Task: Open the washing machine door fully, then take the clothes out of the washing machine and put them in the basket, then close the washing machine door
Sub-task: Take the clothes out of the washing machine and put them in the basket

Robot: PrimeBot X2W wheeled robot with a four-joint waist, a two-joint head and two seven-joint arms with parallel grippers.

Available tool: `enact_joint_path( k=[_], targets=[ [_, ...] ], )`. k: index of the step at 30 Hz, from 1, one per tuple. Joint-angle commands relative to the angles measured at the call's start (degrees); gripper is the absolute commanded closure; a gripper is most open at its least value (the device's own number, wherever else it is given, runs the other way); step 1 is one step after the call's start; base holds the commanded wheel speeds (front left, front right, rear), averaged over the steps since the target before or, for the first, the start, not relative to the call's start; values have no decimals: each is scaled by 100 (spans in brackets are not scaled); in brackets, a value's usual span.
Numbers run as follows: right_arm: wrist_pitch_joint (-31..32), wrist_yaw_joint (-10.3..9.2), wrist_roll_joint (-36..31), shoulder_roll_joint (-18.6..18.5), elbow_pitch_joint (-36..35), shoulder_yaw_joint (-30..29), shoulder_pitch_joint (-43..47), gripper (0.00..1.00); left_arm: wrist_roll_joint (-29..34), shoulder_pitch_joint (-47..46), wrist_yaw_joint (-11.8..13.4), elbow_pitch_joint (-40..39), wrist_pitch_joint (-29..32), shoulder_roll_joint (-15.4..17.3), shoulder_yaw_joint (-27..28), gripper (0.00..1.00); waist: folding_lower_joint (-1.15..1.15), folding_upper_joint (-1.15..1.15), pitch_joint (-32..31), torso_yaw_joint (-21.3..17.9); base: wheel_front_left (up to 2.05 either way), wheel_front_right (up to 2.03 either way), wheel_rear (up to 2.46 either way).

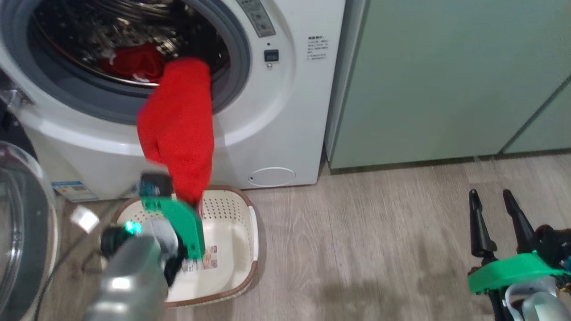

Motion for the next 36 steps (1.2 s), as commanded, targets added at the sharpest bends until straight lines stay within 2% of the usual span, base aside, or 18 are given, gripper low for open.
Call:
enact_joint_path(
  k=[1,7,8,24,27,32,36],
  targets=[
    [-36,36,52,-138,-169,84,14,0,-76,-10,5,-165,18,145,70,100,0,-1,-96,73,0,0,0],
    [-36,36,66,-155,-219,80,61,0,-461,563,5,-293,257,325,-145,100,0,-1,-96,113,0,0,0],
    [-36,36,68,-162,-239,102,29,0,-502,630,5,-220,321,437,-177,100,0,-1,-37,93,0,0,0],
    [-36,36,45,-156,-375,100,-422,0,-912,261,14,551,855,671,-108,100,0,-1,1034,-310,0,0,0],
    [-36,36,39,-139,-413,89,-548,0,-891,74,95,605,732,756,-110,100,0,-1,1293,-380,0,0,0],
    [-36,36,28,-120,-448,67,-700,0,-880,-200,70,639,568,868,-136,100,0,-1,1625,-463,0,0,0],
    [-36,36,15,-84,-507,38,-826,0,-856,-523,62,631,13,990,-120,100,0,-1,1954,-526,0,0,0]
  ],
)
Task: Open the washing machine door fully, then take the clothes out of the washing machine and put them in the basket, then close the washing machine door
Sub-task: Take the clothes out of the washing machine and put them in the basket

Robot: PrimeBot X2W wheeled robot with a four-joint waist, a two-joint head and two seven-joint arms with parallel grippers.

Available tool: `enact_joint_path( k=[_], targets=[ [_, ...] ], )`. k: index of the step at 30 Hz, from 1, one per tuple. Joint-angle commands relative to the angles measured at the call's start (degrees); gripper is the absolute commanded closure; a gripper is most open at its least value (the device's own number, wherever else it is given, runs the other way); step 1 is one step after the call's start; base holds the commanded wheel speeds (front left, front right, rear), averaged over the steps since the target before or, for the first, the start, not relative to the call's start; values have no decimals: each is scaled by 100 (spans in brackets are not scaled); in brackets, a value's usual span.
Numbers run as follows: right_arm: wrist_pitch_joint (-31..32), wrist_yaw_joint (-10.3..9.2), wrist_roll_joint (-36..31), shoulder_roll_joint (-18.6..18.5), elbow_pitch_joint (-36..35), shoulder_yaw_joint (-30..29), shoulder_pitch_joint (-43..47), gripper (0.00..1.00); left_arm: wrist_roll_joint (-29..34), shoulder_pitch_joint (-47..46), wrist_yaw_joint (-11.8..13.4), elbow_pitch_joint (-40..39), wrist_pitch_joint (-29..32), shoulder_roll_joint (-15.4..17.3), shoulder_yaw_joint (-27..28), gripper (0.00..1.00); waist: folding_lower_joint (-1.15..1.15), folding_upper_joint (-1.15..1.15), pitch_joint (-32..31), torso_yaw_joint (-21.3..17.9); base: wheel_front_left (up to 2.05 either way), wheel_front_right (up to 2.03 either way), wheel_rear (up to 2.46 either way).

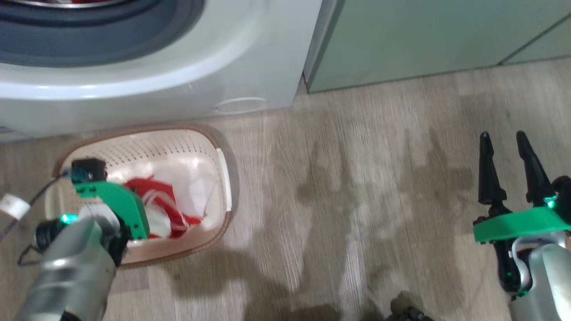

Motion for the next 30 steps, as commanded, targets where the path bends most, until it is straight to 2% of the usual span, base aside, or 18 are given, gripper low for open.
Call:
enact_joint_path(
  k=[1,6,7,8,9,14,18,22,27,30],
  targets=[
    [-36,36,-23,-24,-200,80,-49,0,53,-200,10,-51,-82,237,127,100,0,0,259,-83,0,0,0],
    [-36,36,-29,26,-235,110,-147,0,24,-351,-9,9,-185,267,103,100,0,0,476,-150,0,0,0],
    [-36,36,-29,33,-233,114,-159,0,22,-355,-11,18,-223,276,96,80,0,0,492,-154,0,0,0],
    [-36,36,-30,41,-233,118,-167,0,-7,-356,-13,27,-254,279,114,51,0,0,500,-157,0,0,0],
    [-36,36,-31,46,-227,126,-173,0,-33,-353,-14,36,-272,281,131,0,0,0,500,-158,0,0,0],
    [-36,36,-11,45,-187,204,-184,0,-108,-188,-33,53,-637,241,116,0,0,0,274,-161,0,0,0],
    [-36,36,-8,49,-148,226,-109,0,-165,-4,-38,60,-1199,223,136,0,0,0,-111,-119,0,0,0],
    [-36,36,-14,43,-101,297,1,0,-182,144,-41,10,-1492,181,76,0,0,0,-554,-33,0,0,0],
    [-36,36,-35,41,-81,431,147,0,-357,450,-43,-424,-1656,229,77,0,0,0,-1130,34,0,0,0],
    [-36,36,-44,64,-107,398,253,0,-385,682,-43,-942,-1669,395,205,0,0,0,-1424,88,0,0,0]
  ],
)
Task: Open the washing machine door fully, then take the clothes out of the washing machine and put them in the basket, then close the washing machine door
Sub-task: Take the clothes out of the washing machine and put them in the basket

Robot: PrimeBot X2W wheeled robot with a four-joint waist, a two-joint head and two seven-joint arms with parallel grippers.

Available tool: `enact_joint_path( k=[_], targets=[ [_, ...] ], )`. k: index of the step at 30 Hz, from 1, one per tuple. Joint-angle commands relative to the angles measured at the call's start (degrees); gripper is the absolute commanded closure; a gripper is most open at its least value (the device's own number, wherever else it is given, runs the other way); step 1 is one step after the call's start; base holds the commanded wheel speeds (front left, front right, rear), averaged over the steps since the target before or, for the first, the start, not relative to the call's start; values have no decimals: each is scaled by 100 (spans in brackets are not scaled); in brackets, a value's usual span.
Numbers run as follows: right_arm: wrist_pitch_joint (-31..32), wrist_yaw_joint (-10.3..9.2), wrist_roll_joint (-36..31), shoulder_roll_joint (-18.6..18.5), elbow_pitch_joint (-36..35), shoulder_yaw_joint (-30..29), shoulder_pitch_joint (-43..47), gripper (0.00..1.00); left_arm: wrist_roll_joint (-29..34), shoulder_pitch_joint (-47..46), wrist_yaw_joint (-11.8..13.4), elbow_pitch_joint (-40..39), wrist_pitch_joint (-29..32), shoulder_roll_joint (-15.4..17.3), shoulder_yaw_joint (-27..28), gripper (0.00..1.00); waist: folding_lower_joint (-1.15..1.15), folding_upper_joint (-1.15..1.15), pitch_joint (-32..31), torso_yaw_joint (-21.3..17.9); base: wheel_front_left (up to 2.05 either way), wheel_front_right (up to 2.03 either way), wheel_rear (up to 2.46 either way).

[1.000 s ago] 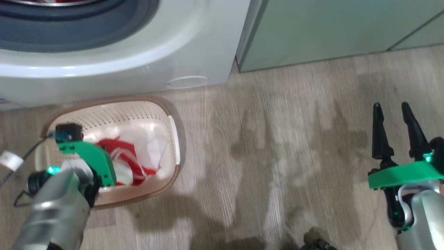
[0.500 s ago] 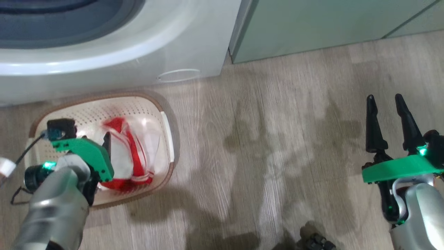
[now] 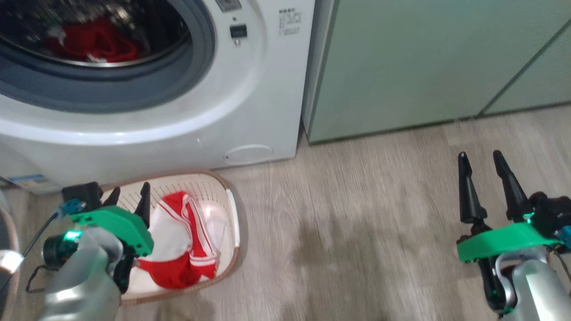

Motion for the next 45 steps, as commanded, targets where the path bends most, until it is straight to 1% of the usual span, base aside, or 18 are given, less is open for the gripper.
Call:
enact_joint_path(
  k=[1,5,6,7,9,16,20,29,40,45],
  targets=[
    [-36,36,-39,-31,-185,88,74,0,9,47,7,-312,-63,352,267,0,0,0,-376,100,0,0,0],
    [-36,36,-77,-33,-193,98,227,0,220,492,6,-1083,-65,500,681,0,0,0,-715,166,0,0,0],
    [-36,36,-80,-34,-196,90,265,0,302,609,6,-1262,-65,514,793,0,0,0,-788,180,0,0,0],
    [-36,36,-80,-34,-196,90,265,0,302,609,6,-1262,-65,514,793,0,0,0,-788,180,0,0,0],
    [-36,36,-95,-25,-209,57,344,0,465,855,6,-1625,-65,513,1029,0,0,0,-935,208,0,0,0],
    [-36,36,-151,-19,-242,-15,613,0,966,1703,6,-2632,-66,358,1743,0,0,0,-1298,321,0,0,0],
    [-36,36,-218,-29,-279,-53,744,0,1137,2095,6,-2984,-66,244,1892,0,0,0,-1398,387,0,0,0],
    [-36,36,-317,0,-313,-174,949,0,1352,2484,6,-3342,-66,69,2038,0,0,0,-1511,481,0,0,0],
    [-36,36,-399,-35,-286,-41,887,0,1495,2441,6,-3357,-66,-31,2135,0,0,0,-1501,509,0,0,0],
    [-36,36,-399,-20,-281,-37,908,0,1459,2418,6,-3373,-66,-72,2062,0,0,0,-1501,528,0,0,0]
  ],
)
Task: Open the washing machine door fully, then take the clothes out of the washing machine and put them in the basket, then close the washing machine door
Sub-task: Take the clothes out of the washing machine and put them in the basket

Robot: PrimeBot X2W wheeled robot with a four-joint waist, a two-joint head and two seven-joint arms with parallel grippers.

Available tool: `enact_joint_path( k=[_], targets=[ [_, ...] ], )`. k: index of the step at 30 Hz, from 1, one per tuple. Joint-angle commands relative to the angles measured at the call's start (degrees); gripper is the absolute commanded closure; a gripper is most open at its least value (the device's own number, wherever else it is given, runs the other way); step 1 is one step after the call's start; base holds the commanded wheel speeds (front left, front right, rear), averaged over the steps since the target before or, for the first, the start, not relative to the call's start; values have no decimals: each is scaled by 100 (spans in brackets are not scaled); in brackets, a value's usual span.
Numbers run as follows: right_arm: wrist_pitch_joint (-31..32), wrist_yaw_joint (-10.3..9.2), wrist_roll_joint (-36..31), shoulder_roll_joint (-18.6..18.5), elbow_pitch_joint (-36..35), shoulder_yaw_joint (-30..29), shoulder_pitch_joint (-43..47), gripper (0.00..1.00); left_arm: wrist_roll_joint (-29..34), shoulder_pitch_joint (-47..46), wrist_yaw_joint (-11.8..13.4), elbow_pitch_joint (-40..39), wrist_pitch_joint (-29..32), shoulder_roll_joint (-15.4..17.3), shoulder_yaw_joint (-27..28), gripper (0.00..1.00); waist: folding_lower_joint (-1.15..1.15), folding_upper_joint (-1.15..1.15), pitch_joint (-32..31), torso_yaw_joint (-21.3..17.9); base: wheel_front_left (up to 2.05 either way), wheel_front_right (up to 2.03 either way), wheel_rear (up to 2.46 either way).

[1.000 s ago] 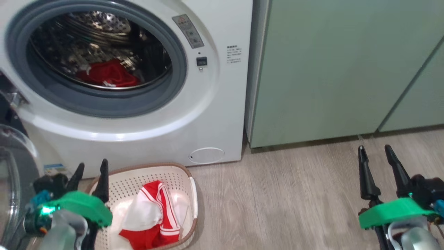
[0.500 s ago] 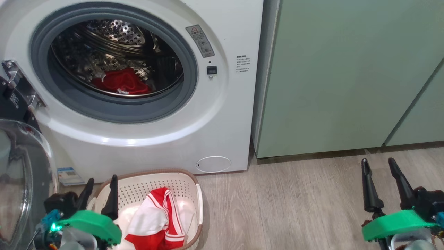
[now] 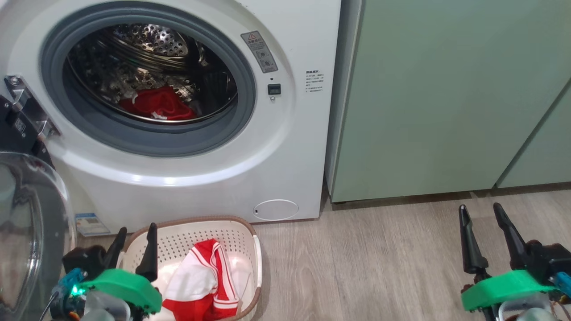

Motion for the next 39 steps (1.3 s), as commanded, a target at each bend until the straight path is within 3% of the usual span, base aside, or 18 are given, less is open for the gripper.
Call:
enact_joint_path(
  k=[1,11,18,28,39],
  targets=[
    [-36,36,-44,-55,-164,131,-133,0,27,-252,6,-167,-60,87,193,0,0,0,2,14,0,0,0],
    [-36,36,-9,-92,-148,185,-112,0,110,-644,71,193,13,54,-24,0,0,0,66,50,0,0,0],
    [-36,36,29,-120,-137,319,-163,0,274,-1532,324,802,718,107,-229,0,0,0,373,-96,0,0,0],
    [-36,36,9,-72,-256,375,-689,0,419,-3552,423,1562,1767,403,-415,0,0,0,1446,-486,0,0,0],
    [-36,36,-15,131,-364,524,-1405,0,897,-5740,677,2523,2381,843,-767,0,0,0,2657,-975,0,0,0]
  ],
)
